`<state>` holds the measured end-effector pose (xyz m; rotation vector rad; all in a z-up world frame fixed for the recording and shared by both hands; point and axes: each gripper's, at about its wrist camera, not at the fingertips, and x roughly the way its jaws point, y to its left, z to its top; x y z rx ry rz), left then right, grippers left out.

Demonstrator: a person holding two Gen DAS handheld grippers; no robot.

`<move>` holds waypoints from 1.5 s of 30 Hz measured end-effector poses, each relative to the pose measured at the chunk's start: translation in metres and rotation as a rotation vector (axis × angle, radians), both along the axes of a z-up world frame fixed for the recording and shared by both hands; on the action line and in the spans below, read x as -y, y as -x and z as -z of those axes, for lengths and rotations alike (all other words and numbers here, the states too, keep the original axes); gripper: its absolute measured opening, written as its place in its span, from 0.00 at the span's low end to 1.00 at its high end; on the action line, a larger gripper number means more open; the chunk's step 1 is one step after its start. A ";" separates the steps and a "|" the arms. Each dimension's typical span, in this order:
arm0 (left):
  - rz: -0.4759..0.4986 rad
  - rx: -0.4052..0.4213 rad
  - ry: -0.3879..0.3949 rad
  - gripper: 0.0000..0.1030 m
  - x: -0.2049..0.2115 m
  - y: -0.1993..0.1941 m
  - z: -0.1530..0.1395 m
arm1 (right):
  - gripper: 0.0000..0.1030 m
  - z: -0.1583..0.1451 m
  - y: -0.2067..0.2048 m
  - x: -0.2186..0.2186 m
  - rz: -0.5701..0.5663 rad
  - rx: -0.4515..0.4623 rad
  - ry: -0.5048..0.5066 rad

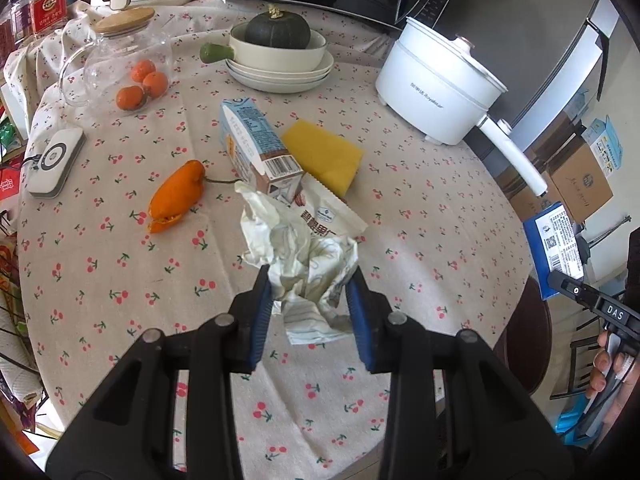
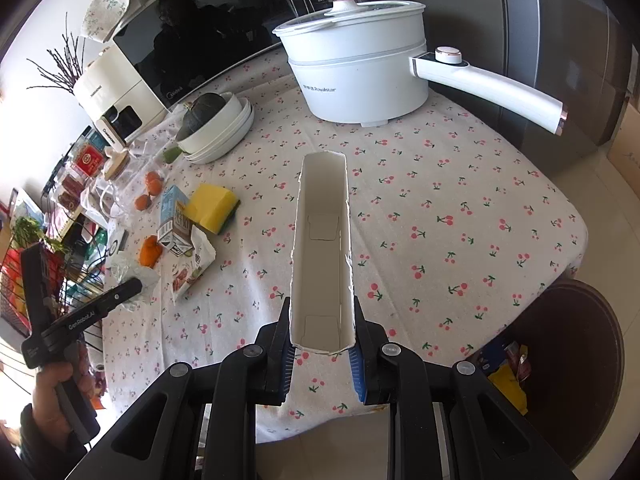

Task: Collect trash
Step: 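Carry the tissue and white carton over the brown bin and open both tools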

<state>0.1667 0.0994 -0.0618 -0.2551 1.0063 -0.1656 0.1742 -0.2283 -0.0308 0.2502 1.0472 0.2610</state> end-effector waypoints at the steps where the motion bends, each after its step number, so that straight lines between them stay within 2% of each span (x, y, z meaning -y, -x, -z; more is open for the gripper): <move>1: 0.008 0.009 0.004 0.37 0.004 0.004 -0.004 | 0.23 -0.002 0.004 0.003 0.003 0.005 -0.002; 6: 0.070 0.040 0.030 0.37 0.036 0.016 -0.013 | 0.23 -0.008 0.026 0.027 0.030 0.017 -0.010; 11: 0.184 0.036 0.029 0.37 0.089 0.020 -0.010 | 0.23 -0.007 0.047 0.065 0.090 0.019 -0.009; 25: 0.501 0.013 0.042 0.37 0.244 0.033 0.005 | 0.23 0.026 0.106 0.204 0.314 -0.065 0.026; 30: 0.587 -0.001 0.081 0.37 0.290 0.040 0.015 | 0.23 0.036 0.118 0.227 0.343 -0.094 0.034; 35: 0.653 -0.012 0.087 0.39 0.328 0.048 0.027 | 0.23 0.042 0.126 0.241 0.358 -0.105 0.028; 36: 0.658 -0.006 0.089 0.41 0.332 0.049 0.028 | 0.23 0.042 0.127 0.243 0.361 -0.106 0.026; 37: 0.659 -0.001 0.089 0.52 0.334 0.049 0.028 | 0.23 0.043 0.128 0.244 0.363 -0.106 0.025; 38: 0.653 0.004 0.086 0.72 0.336 0.049 0.027 | 0.23 0.043 0.129 0.246 0.365 -0.106 0.025; 39: 0.640 0.009 0.083 0.82 0.338 0.049 0.027 | 0.23 0.044 0.130 0.248 0.366 -0.107 0.026; 40: 0.629 0.013 0.077 0.98 0.338 0.048 0.026 | 0.23 0.044 0.131 0.249 0.367 -0.109 0.027; 45: 0.594 0.028 -0.004 1.00 0.333 0.045 0.027 | 0.23 0.050 0.135 0.257 0.369 -0.127 0.042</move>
